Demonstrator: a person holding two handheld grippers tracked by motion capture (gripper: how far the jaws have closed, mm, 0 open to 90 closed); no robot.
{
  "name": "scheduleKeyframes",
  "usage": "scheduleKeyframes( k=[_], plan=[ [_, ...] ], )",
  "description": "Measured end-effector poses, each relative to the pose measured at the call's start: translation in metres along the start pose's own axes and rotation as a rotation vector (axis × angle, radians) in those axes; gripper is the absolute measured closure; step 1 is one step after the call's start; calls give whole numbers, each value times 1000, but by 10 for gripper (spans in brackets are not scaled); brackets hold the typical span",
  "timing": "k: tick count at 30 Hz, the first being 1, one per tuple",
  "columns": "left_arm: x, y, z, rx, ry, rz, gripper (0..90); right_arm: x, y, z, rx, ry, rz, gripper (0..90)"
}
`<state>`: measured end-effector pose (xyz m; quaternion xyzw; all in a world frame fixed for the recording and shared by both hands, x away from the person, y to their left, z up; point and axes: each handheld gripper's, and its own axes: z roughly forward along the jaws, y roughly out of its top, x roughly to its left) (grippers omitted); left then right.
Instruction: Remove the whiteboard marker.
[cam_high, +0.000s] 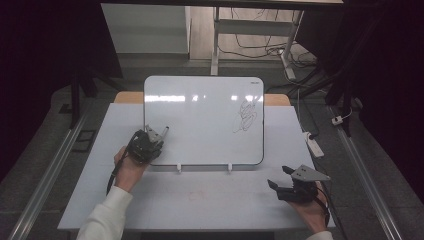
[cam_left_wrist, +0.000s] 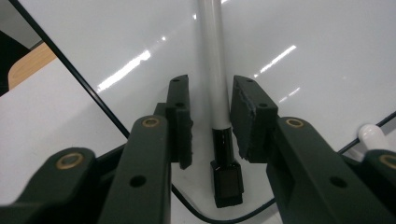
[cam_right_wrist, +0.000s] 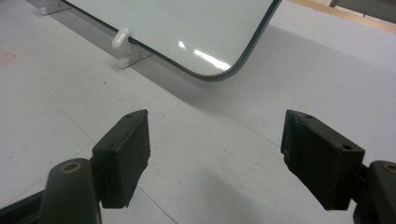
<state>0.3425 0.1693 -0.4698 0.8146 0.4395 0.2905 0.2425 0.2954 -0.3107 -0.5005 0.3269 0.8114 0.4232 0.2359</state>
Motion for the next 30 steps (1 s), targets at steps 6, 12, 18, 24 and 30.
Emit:
scheduleKeyframes(
  k=[6, 12, 18, 24, 30],
  plan=[
    [-1, 0, 0, 3, -8, 7, 717, 0, 0, -1, -4, -5, 1, 239],
    [-1, 6, 2, -18, -3, 12, 730, 1, 1, 0, -1, -7, 0, 240],
    [-3, 13, 4, -35, 8, 28, 779, 1, 1, -1, -2, -11, -2, 243],
    [-6, 13, 2, -47, 10, 29, 814, 1, 1, -1, -2, -15, 0, 246],
    [-8, 18, -29, -164, -98, 8, 815, 7, 9, -5, -60, 9, 14, 271]
  ],
)
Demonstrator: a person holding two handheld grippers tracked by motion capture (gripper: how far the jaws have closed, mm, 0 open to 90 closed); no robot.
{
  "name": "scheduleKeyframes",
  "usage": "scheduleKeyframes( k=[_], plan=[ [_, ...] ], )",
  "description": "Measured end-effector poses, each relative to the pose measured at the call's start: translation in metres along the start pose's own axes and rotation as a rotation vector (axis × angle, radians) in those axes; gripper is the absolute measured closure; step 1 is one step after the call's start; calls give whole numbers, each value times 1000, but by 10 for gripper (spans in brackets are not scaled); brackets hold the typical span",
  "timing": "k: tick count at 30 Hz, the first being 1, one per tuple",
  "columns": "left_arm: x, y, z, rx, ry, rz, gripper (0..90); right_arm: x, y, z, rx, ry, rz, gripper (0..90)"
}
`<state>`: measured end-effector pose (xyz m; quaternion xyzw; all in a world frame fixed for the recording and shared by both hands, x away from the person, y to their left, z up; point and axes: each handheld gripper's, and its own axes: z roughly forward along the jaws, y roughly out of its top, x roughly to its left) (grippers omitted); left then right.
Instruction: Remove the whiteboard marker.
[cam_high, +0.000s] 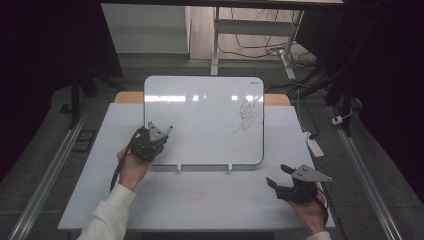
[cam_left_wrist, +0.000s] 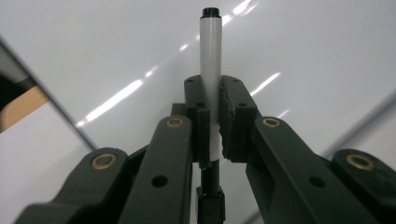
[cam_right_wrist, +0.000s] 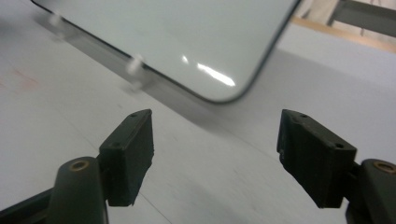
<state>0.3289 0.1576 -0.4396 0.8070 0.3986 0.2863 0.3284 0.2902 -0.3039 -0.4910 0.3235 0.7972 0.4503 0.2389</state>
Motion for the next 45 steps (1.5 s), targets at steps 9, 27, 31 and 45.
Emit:
scheduleKeyframes(
  k=[9, 27, 31, 45],
  plan=[
    [-46, 23, -26, -178, -330, -10, 815, 31, 25, 10, -102, 143, 65, 275],
    [-124, 46, 0, -271, -414, 46, 814, 87, 67, 47, -47, 337, 247, 467],
    [-131, 46, 3, -278, -417, 42, 814, 91, 70, 54, -25, 343, 301, 532],
    [-147, 46, 5, -281, -404, 69, 799, 92, 70, 67, 35, 334, 373, 766]
  ],
)
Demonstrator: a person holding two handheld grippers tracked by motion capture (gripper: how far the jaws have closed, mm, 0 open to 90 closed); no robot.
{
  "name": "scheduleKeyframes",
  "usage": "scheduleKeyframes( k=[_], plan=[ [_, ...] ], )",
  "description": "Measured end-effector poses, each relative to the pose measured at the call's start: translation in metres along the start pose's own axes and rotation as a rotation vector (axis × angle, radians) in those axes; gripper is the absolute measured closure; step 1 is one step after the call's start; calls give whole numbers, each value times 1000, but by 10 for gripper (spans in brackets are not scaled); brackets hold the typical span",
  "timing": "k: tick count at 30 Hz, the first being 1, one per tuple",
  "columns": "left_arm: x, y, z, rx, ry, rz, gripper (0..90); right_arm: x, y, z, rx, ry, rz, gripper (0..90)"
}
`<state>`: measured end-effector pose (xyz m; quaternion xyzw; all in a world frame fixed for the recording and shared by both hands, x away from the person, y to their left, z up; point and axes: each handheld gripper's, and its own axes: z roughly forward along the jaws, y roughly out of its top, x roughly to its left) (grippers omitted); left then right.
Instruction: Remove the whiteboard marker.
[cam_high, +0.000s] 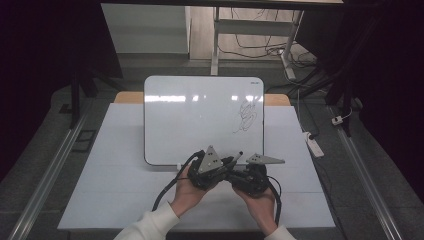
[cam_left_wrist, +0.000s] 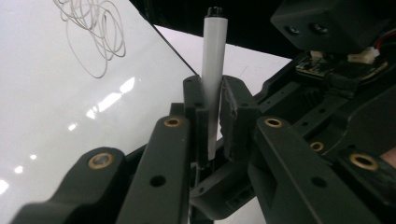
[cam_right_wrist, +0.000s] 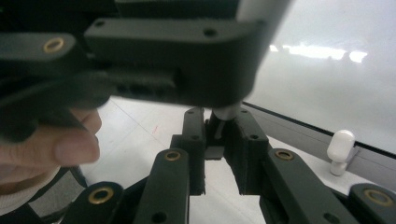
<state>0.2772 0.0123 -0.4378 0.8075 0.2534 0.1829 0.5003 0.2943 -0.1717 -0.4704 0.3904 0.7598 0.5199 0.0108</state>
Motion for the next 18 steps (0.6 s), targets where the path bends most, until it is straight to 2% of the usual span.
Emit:
scheduleKeyframes(
  k=[3, 6, 10, 14, 16, 18],
  plan=[
    [0, 0, -2, 4, -10, -8, 777, 0, -1, 1, -1, -5, -12, 773],
    [3, -2, -13, 7, 0, -22, 522, 0, 1, 1, -17, 14, -24, 775],
    [18, -13, -45, 5, 22, -54, 430, -1, 3, -1, -38, 10, -63, 775],
    [39, -40, -76, 56, 89, -92, 380, -5, 7, -6, -71, -4, -93, 774],
    [50, -58, -91, 83, 90, -137, 364, -8, 8, -9, -92, -8, -104, 775],
    [58, -77, -103, 111, 111, -174, 354, -11, 10, -14, -117, -20, -119, 775]
  ],
)
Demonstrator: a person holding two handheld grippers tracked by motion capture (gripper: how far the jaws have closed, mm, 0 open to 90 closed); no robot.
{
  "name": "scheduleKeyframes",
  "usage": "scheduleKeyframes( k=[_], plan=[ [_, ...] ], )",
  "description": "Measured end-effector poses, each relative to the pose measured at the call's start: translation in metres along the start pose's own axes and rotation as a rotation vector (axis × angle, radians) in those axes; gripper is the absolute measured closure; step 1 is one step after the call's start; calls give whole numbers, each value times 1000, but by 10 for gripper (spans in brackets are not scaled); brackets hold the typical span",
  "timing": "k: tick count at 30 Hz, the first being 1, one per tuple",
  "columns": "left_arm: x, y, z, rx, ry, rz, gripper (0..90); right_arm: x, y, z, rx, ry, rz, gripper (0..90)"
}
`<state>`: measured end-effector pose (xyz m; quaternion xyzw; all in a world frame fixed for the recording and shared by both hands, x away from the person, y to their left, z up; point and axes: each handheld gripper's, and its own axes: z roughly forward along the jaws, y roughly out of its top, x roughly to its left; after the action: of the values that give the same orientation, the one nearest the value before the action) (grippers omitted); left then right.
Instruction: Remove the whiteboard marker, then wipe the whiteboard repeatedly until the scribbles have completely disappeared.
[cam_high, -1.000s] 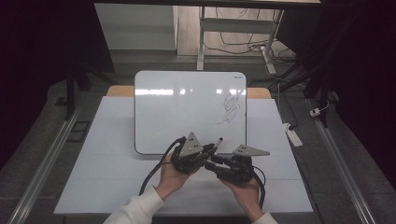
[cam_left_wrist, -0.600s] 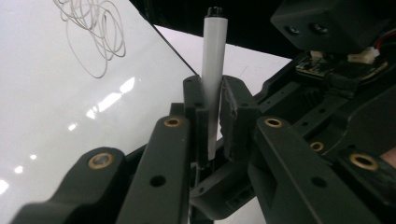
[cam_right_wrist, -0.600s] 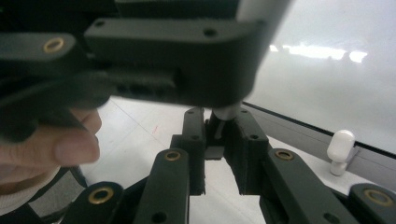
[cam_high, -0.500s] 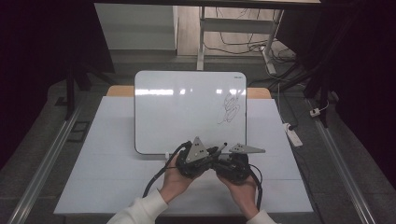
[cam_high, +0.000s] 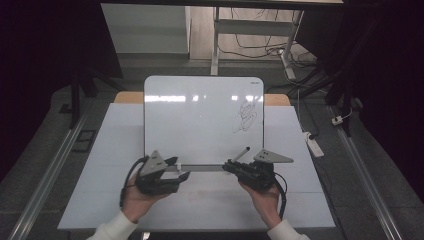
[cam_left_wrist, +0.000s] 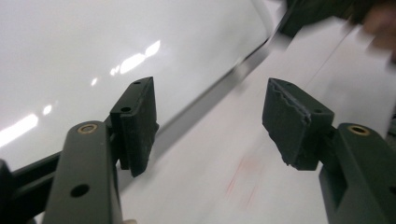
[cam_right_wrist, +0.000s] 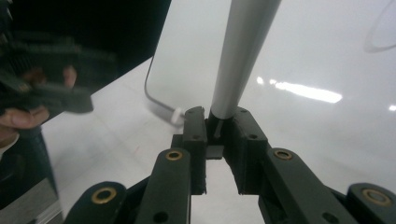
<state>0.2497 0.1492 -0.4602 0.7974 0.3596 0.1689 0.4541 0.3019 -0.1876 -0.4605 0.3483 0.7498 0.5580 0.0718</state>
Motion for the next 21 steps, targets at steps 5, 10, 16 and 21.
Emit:
scheduleKeyframes(
  k=[5, 10, 16, 21],
  plan=[
    [23, -40, -16, 46, 20, -77, 347, -11, 7, -11, -64, -40, -28, 775],
    [33, -55, -21, 85, 46, -76, 335, -27, 22, -15, -122, -101, -83, 775],
    [45, -59, -23, 86, 79, -110, 264, -58, 60, -12, -192, -179, -102, 775],
    [52, -63, -24, 85, 76, -128, 234, -84, 94, 1, -218, -251, -139, 775]
  ],
)
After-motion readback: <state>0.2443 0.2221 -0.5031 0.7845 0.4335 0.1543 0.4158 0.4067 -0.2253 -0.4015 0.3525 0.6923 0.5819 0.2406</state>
